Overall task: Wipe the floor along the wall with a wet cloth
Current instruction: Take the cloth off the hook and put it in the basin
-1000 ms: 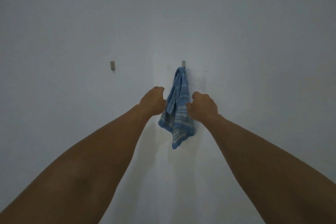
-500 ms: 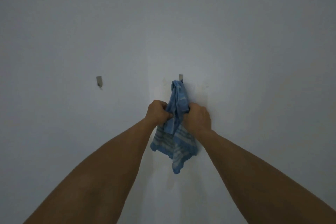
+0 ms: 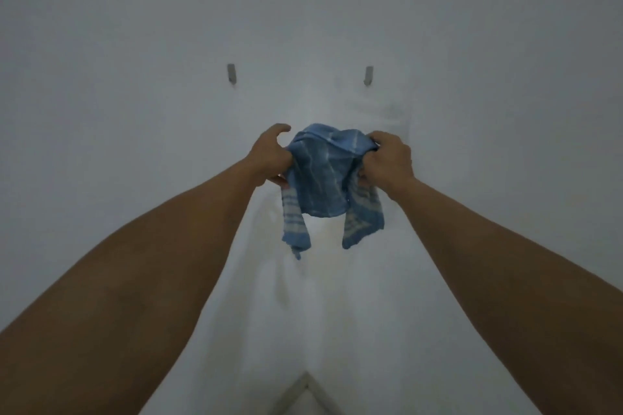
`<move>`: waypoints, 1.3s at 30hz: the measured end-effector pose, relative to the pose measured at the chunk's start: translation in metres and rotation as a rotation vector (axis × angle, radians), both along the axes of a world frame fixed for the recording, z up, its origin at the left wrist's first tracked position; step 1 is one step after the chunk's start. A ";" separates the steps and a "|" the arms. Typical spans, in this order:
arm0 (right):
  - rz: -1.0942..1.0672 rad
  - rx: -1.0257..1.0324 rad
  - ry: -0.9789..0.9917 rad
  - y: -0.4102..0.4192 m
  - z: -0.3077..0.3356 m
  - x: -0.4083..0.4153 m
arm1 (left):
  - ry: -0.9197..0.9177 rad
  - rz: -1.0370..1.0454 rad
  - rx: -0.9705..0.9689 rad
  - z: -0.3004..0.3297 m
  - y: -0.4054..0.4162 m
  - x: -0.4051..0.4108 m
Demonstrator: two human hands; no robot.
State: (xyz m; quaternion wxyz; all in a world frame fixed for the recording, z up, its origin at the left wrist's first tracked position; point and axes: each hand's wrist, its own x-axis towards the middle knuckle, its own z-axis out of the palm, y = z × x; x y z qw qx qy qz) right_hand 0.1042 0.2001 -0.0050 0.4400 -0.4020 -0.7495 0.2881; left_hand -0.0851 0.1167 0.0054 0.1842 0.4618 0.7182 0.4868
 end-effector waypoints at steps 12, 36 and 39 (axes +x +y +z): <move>0.138 -0.711 -0.257 -0.092 -0.274 -0.001 | -0.250 0.110 -0.397 -0.284 -0.126 -0.001; 0.352 -0.807 -0.929 -0.112 -0.931 0.049 | -0.348 0.242 -0.872 -0.951 -0.182 0.077; 0.250 -0.663 -0.948 -0.110 -0.964 0.060 | -0.244 0.343 -0.894 -0.988 -0.194 0.077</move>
